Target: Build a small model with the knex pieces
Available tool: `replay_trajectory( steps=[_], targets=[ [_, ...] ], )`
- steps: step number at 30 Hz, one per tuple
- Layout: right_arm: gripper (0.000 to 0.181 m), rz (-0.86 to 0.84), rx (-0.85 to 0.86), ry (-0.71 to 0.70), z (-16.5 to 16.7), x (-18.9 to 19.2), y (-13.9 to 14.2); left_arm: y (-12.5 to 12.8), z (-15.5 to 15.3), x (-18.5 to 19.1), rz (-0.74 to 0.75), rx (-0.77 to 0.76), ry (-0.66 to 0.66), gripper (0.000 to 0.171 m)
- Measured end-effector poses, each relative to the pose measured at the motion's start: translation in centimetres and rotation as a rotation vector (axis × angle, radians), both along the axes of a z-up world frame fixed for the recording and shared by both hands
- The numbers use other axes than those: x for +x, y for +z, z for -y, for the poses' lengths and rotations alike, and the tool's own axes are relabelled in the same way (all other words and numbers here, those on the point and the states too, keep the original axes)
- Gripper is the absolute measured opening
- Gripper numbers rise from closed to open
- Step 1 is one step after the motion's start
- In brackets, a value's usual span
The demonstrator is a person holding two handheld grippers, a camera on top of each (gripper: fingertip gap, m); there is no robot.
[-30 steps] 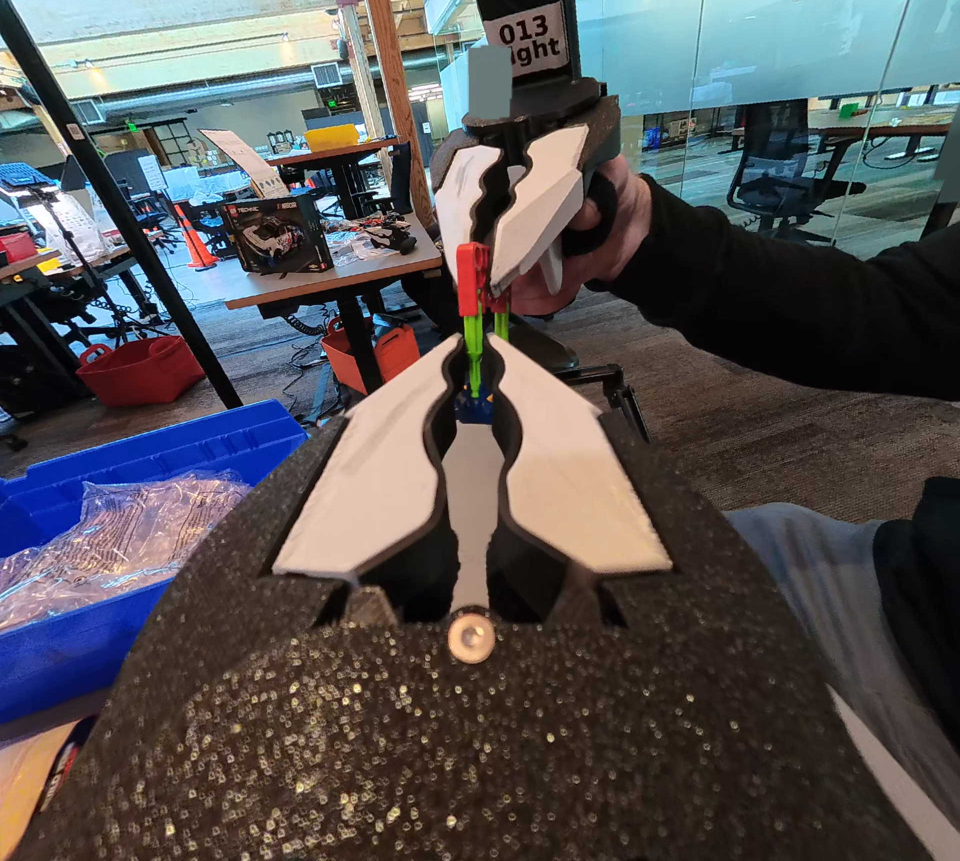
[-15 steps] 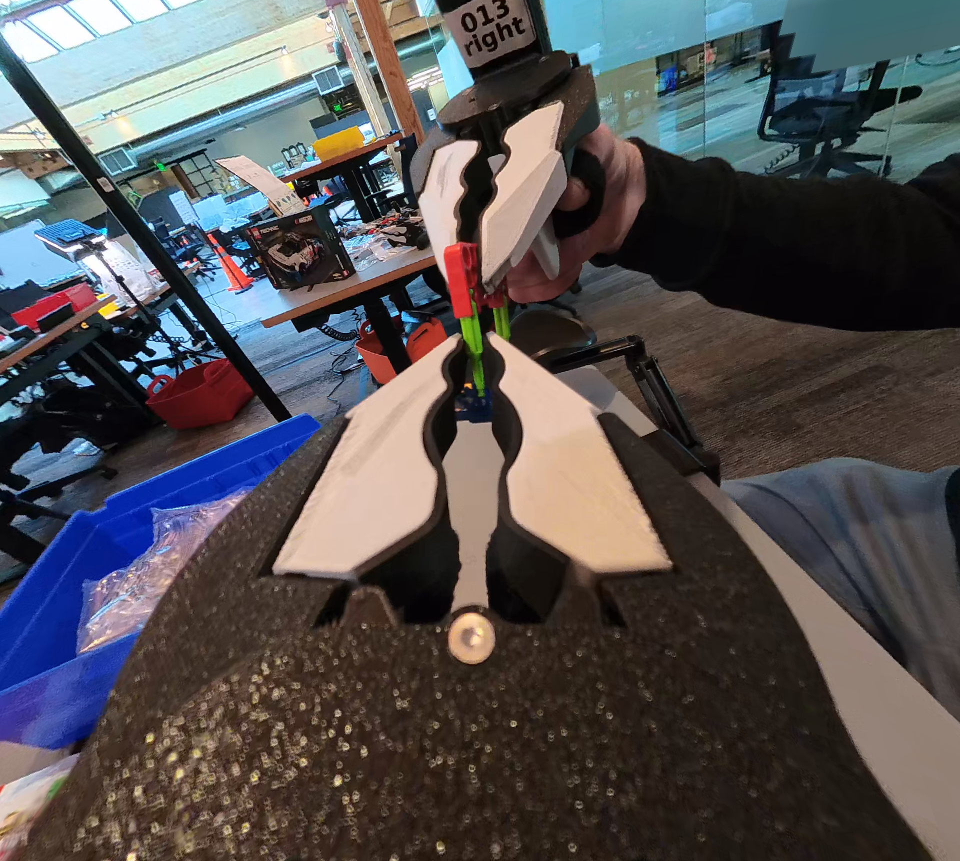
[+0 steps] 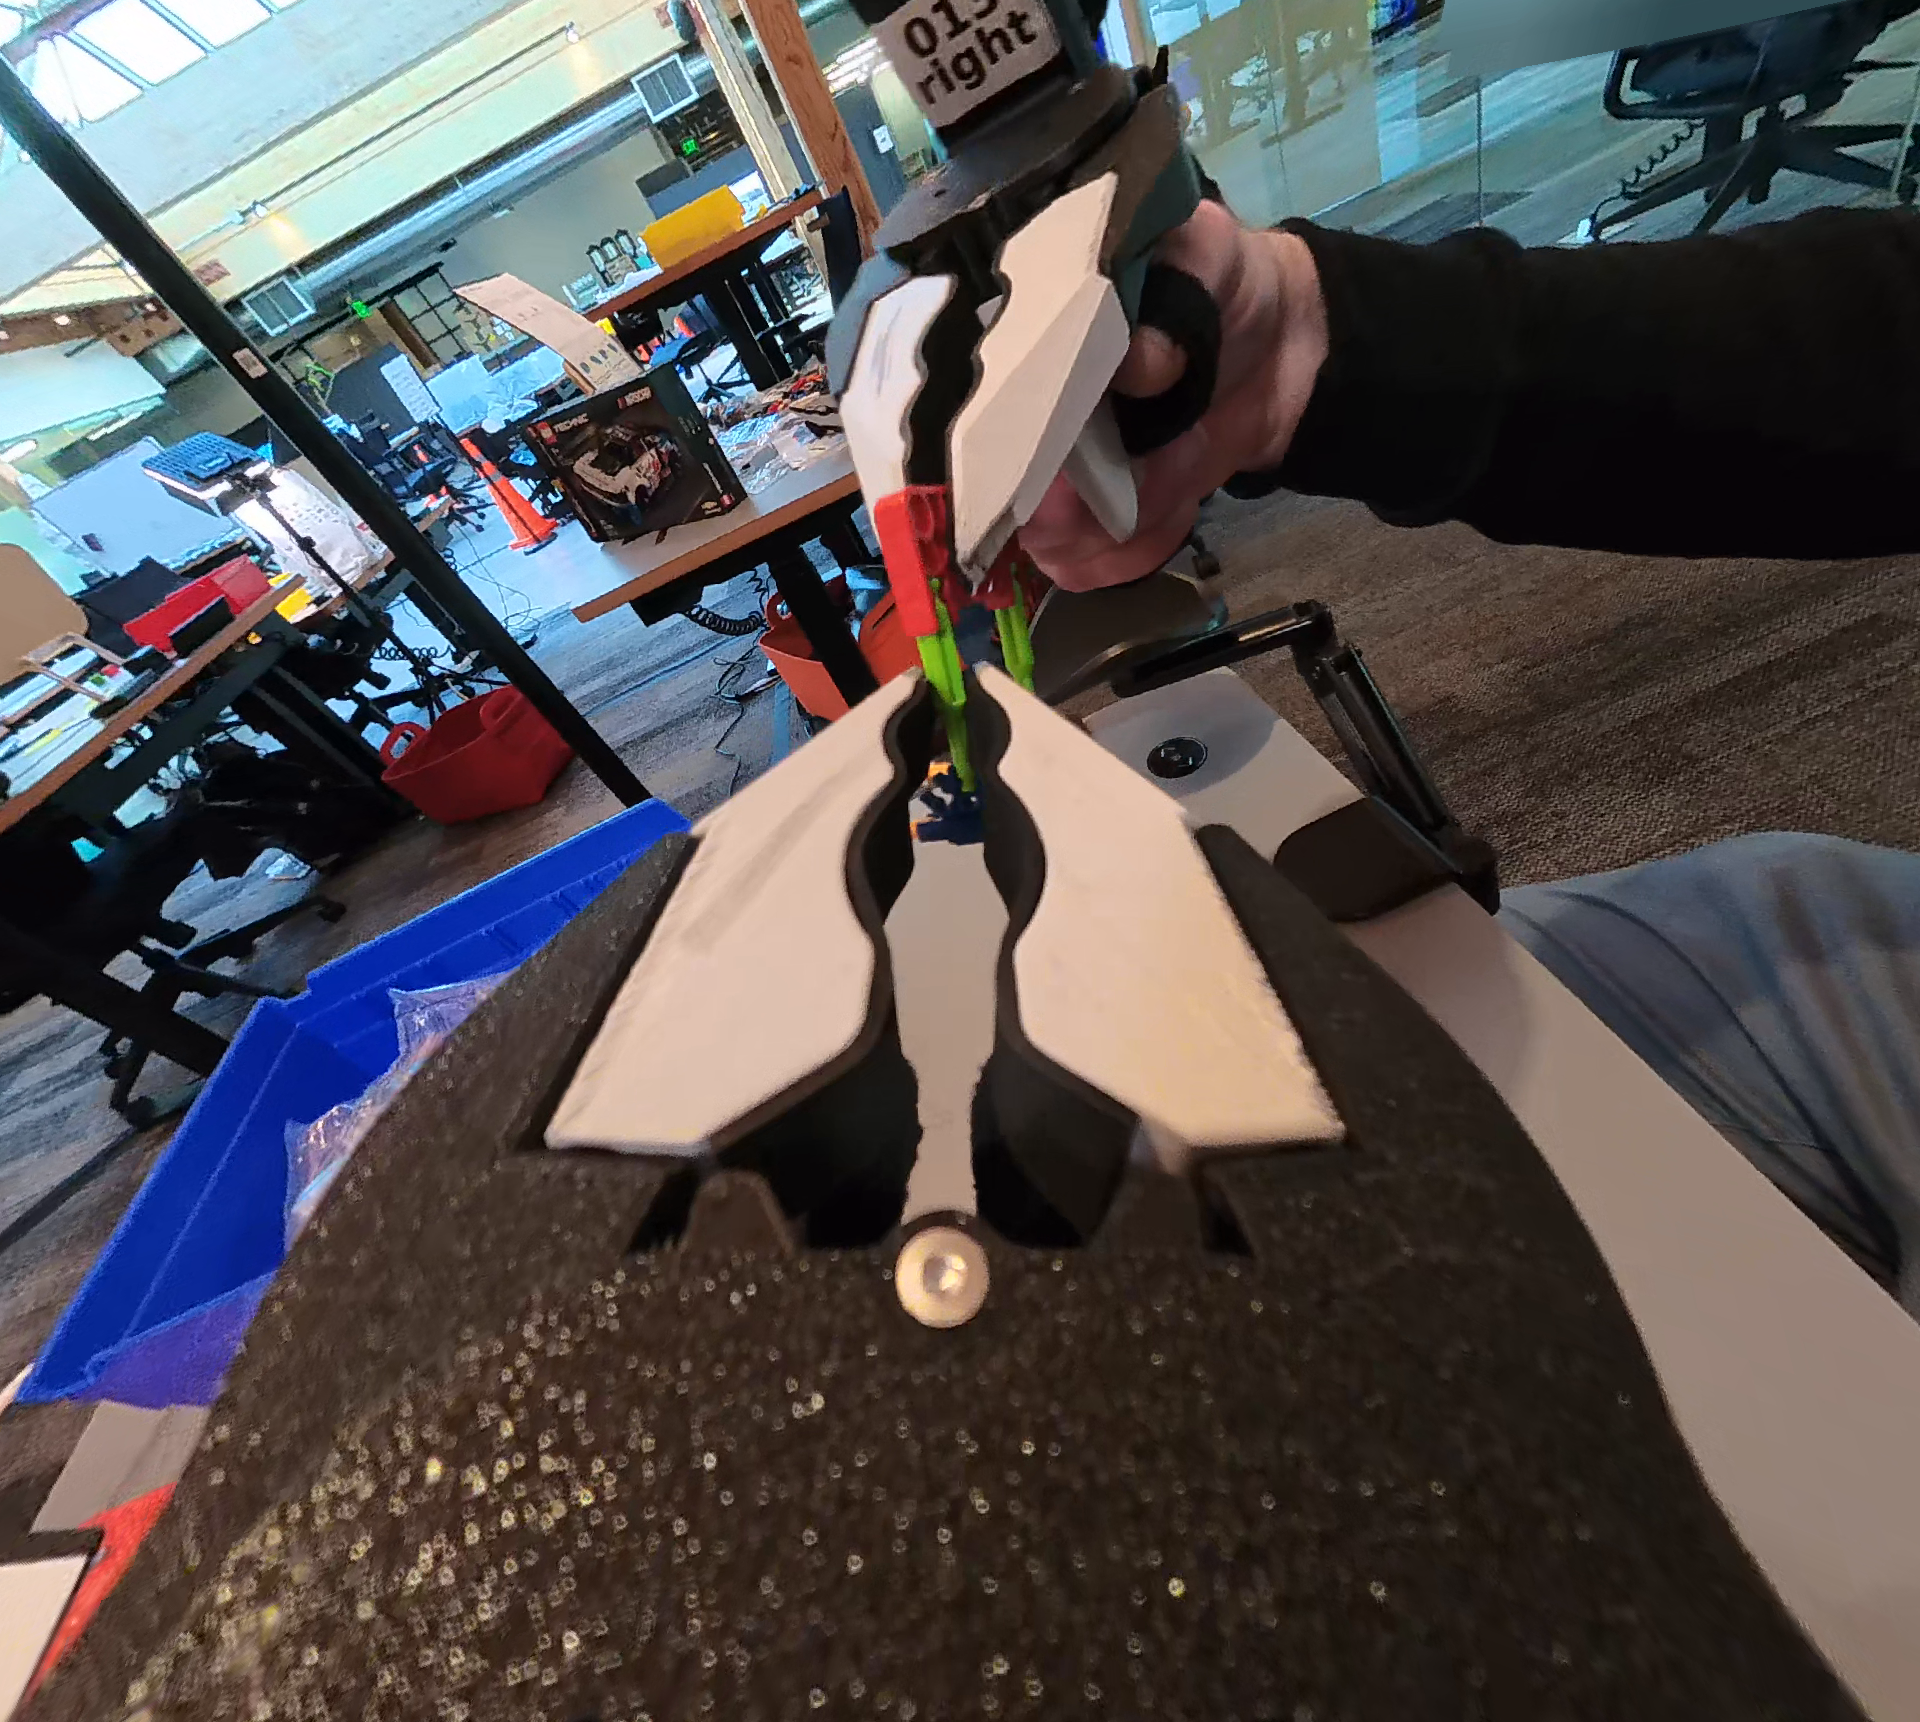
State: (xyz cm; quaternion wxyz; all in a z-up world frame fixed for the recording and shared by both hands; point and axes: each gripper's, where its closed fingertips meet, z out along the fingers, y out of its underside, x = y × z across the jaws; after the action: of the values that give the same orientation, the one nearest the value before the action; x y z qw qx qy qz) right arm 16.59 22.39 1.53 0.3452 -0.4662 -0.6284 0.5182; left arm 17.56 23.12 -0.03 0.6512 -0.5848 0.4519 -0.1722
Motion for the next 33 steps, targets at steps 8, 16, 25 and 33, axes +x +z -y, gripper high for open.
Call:
replay_trajectory(
  steps=[8,16,25,33],
  targets=[
    [0.005,-0.04,0.208,-0.115,-0.6,-0.3,0.7,0.8,-0.7,-0.2,0.166,-0.097,-0.024,0.002],
    [0.005,-0.028,0.372,-0.2,-1.2,-0.5,0.8,0.9,-1.3,-0.1,0.273,-0.2,-0.053,0.002],
    [0.005,0.0,0.333,-0.191,-1.5,-0.9,0.5,0.5,-1.5,-0.5,0.299,-0.248,-0.063,0.003],
    [0.005,0.002,0.175,-0.152,-1.4,-1.3,0.6,0.7,-1.3,-0.9,0.32,-0.264,-0.085,0.003]
  ],
)
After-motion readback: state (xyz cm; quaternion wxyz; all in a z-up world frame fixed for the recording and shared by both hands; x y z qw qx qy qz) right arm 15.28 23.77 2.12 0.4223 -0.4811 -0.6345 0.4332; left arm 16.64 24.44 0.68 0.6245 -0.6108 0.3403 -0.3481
